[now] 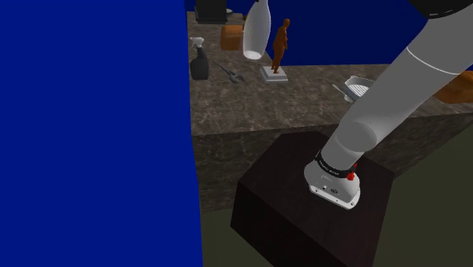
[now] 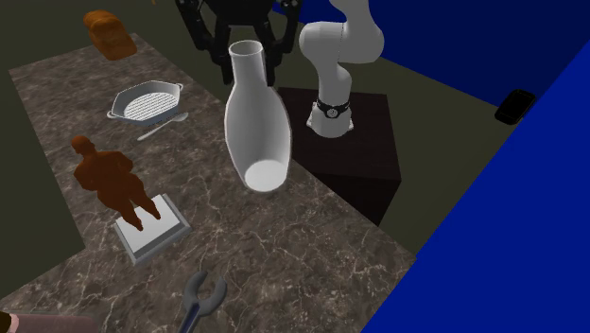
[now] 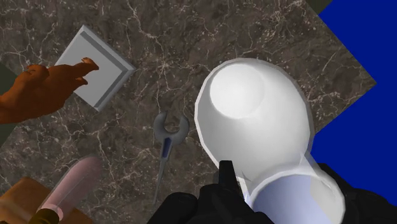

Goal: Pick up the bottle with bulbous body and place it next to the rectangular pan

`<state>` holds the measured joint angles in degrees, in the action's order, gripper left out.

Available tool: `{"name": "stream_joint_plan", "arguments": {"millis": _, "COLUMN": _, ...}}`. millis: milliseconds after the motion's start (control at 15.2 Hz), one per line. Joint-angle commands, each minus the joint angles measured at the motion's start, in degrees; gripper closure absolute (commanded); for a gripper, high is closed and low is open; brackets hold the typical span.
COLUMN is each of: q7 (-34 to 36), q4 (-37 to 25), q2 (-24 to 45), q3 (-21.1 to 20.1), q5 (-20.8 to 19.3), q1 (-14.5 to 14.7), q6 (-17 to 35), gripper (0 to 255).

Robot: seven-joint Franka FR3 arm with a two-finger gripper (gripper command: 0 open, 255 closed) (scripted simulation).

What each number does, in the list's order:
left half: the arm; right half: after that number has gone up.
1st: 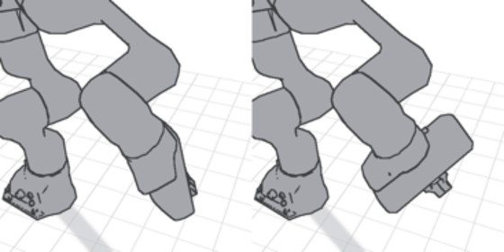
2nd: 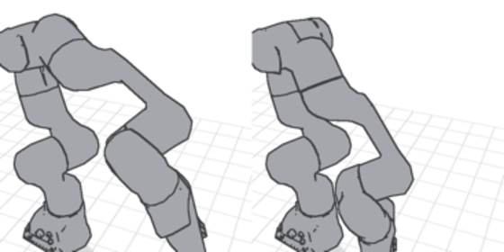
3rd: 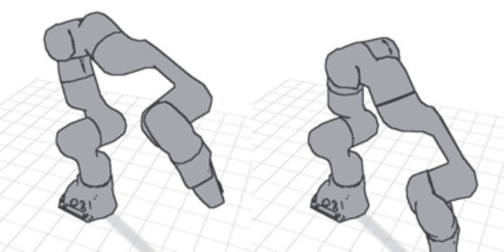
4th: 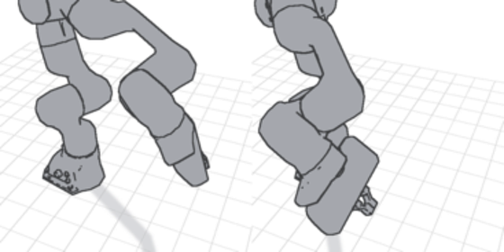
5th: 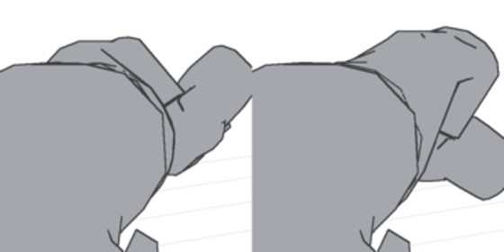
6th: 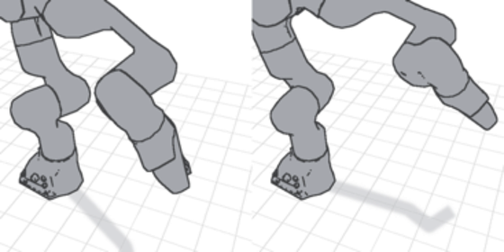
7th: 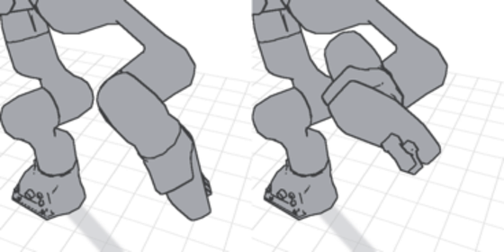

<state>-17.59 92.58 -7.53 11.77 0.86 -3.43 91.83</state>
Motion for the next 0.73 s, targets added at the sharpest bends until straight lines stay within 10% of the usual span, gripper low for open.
{"name": "stream_joint_plan", "arguments": {"millis": 0, "q7": 0.02, "q4": -2.31, "q2": 0.66, "q3": 0.02, "q5": 0.14, "q1": 0.02, "q6": -1.66, "gripper": 255}}
{"name": "stream_joint_plan", "arguments": {"millis": 660, "q7": -0.36, "q4": -15.73, "q2": 5.11, "q3": 0.51, "q5": 1.13, "q1": -0.22, "q6": -10.75, "gripper": 255}}
